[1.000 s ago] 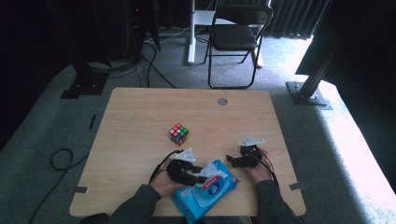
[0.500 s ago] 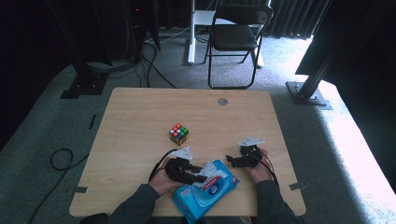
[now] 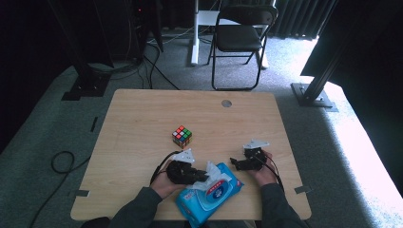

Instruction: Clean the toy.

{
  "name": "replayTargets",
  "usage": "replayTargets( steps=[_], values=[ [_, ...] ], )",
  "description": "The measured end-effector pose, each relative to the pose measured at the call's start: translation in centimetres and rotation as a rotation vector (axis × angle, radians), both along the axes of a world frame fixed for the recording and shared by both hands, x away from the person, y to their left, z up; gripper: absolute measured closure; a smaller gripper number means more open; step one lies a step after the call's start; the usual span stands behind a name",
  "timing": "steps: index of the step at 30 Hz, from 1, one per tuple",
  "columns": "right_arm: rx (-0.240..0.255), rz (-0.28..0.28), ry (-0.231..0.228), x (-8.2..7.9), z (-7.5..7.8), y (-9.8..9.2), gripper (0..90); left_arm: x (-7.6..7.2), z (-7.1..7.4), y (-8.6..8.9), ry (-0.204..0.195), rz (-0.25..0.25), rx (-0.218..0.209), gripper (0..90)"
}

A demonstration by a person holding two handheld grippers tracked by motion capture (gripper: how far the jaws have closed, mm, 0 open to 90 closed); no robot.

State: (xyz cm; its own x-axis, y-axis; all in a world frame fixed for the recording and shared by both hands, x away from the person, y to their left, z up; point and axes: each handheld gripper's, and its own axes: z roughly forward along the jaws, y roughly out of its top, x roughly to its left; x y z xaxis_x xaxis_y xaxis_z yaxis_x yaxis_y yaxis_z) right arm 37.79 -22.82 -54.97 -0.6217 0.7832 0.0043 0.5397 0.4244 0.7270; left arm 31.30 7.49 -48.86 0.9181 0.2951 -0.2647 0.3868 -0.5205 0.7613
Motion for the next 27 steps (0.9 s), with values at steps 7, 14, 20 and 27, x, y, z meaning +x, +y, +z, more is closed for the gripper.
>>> replayTargets(
  steps=[7,14,20,27],
  values=[
    [0.001,-0.001,0.0,0.0,0.0,0.0,15.1,-0.5,0.1,-0.4,-0.048,0.002,0.027,78.0],
    [0.0,0.0,0.0,0.0,0.0,0.0,15.0,-0.5,0.5,-0.1,-0.086,0.038,0.019,89.1],
    [0.002,-0.002,0.001,0.0,0.0,0.0,15.1,-0.2,1.0,0.8,-0.106,0.1,-0.023,89.2],
    [0.001,-0.001,0.0,0.0,0.0,0.0,15.0,0.6,1.8,2.7,-0.115,0.196,-0.066,89.3]
  ],
)
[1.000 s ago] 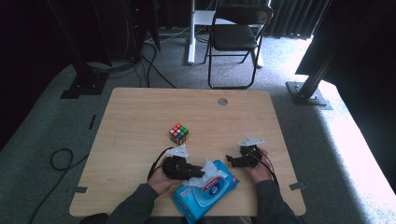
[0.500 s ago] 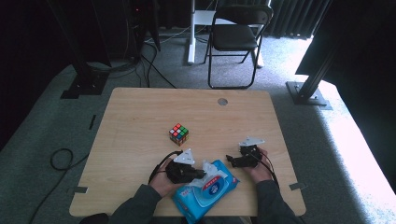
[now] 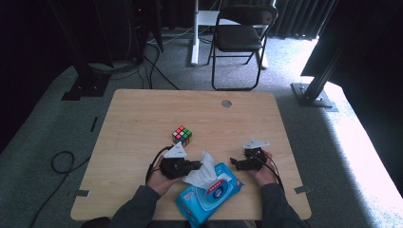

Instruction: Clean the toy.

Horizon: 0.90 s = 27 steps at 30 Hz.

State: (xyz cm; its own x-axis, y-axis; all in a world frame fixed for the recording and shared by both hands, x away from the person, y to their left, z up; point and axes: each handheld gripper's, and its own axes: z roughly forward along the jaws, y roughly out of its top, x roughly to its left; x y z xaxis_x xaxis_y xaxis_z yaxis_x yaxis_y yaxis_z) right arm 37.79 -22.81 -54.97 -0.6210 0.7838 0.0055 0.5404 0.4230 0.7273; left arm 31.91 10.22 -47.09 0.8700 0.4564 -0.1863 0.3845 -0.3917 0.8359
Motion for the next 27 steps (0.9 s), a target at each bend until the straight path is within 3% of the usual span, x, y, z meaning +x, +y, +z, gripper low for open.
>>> replayTargets(
  steps=[20,27],
  values=[
    [0.001,-0.001,0.0,0.0,0.0,0.0,15.1,0.9,0.9,3.3,-0.028,0.135,-0.055,89.1],
    [-0.001,-0.001,0.001,0.0,0.0,0.0,15.1,1.1,1.1,4.0,-0.033,0.157,-0.062,89.0]
  ],
)
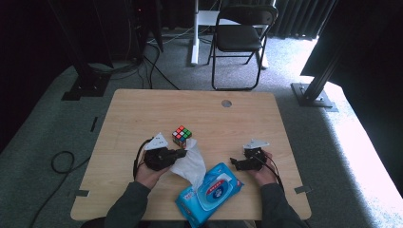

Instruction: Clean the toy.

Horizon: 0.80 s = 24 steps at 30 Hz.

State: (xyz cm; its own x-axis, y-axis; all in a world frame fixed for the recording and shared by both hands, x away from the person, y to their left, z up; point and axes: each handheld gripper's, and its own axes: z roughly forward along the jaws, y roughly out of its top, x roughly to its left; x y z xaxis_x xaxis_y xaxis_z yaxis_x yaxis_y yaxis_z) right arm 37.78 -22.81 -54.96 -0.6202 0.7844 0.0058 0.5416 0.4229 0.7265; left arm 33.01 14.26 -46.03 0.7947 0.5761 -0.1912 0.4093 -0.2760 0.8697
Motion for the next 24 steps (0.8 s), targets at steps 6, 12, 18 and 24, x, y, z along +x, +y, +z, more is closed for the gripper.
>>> replayTargets(
  steps=[6,12,18,24],
  values=[
    [0.0,0.001,0.0,0.0,0.0,0.0,15.1,0.1,0.0,0.3,0.0,0.012,-0.002,89.0],
    [-0.003,-0.008,0.0,0.1,0.0,0.0,13.3,0.1,0.2,0.7,-0.009,0.027,0.003,89.0],
    [-0.004,-0.014,0.0,0.2,0.0,0.1,13.6,0.2,0.3,1.2,-0.017,0.042,0.011,89.0],
    [-0.008,-0.013,0.006,0.2,0.1,0.3,13.5,0.3,0.5,1.7,-0.025,0.059,0.014,89.0]
  ],
)
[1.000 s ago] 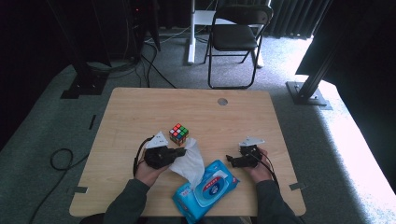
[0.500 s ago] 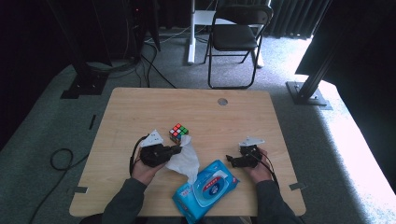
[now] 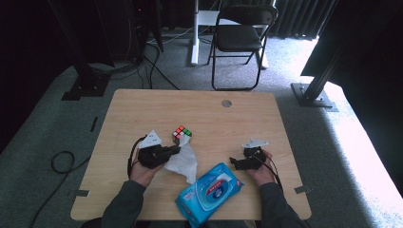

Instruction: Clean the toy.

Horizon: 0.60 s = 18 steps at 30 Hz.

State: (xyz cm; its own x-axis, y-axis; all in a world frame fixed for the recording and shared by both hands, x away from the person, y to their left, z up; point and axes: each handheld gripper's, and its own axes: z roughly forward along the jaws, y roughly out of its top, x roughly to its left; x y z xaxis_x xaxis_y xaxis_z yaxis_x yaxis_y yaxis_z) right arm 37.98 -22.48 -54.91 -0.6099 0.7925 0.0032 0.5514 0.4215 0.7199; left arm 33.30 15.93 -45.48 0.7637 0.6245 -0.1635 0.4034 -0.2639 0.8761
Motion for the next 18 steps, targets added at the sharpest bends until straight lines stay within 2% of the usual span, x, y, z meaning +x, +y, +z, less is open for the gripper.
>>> replayTargets(
  steps=[6,8,12,15,18],
  values=[
    [-0.007,0.068,0.008,0.2,0.4,1.1,16.8,0.1,0.2,0.5,-0.005,0.016,0.004,88.9],
    [-0.005,0.073,0.008,0.4,0.7,1.6,16.8,0.1,0.2,0.6,-0.005,0.019,0.003,88.9],
    [0.034,0.086,0.003,0.8,0.8,2.3,17.7,0.1,0.4,0.8,-0.012,0.021,0.007,88.9],
    [0.034,0.096,0.0,0.9,0.9,2.7,18.4,0.2,0.4,0.9,-0.014,0.026,0.005,88.9],
    [0.039,0.115,-0.021,1.2,1.8,3.3,18.4,0.2,0.5,1.0,-0.014,0.03,0.005,88.9]
  ],
)
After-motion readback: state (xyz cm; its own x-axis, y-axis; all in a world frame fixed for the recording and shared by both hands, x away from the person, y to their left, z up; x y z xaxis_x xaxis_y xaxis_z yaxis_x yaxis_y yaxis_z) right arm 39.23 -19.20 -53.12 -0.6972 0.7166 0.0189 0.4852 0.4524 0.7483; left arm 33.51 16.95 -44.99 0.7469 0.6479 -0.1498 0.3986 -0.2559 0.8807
